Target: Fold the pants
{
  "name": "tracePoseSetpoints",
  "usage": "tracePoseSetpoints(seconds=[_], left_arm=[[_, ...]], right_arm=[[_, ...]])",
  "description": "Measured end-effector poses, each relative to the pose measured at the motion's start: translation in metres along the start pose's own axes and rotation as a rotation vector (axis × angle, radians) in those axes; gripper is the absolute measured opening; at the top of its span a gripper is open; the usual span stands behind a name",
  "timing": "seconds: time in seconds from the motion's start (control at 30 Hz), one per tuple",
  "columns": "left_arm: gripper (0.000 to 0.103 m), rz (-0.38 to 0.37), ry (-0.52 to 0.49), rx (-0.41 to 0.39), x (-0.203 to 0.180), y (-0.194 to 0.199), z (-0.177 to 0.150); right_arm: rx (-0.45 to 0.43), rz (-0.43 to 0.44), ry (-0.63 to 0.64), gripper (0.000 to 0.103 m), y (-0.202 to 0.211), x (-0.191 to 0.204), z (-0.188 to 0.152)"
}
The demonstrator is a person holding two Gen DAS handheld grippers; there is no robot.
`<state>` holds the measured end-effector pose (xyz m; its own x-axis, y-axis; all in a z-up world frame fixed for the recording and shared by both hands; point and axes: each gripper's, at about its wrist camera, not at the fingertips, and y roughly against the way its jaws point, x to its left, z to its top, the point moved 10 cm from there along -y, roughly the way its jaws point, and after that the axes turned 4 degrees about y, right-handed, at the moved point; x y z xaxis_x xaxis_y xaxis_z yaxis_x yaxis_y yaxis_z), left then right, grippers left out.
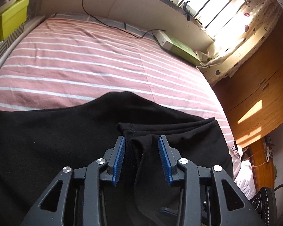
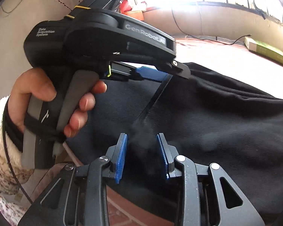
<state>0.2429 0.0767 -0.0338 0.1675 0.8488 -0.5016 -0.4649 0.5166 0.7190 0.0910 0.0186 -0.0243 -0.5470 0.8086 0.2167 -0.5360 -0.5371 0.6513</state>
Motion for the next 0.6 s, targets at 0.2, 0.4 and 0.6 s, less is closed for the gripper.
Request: tracePoseSetpoints(seconds=[0.2, 0.4, 0.6], left_arm=[[0.064, -0.036, 0.019, -0.045, -0.009, 0.018, 0.011], [0.064, -0.111, -0.028, 0.014, -0.052, -0.002, -0.005], [0.064, -0.085, -0.038, 0.1, -0.061, -0.038, -0.029]], right_arm=[[-0.101, -0.084, -0.05, 0.035, 0.062, -0.042, 0.002], [-0.187, -0.427, -0.251, 0.035, 0.13, -0.161, 0.004], [-0.096, -0.473, -0.309, 0.034, 0.109, -0.216, -0.012]])
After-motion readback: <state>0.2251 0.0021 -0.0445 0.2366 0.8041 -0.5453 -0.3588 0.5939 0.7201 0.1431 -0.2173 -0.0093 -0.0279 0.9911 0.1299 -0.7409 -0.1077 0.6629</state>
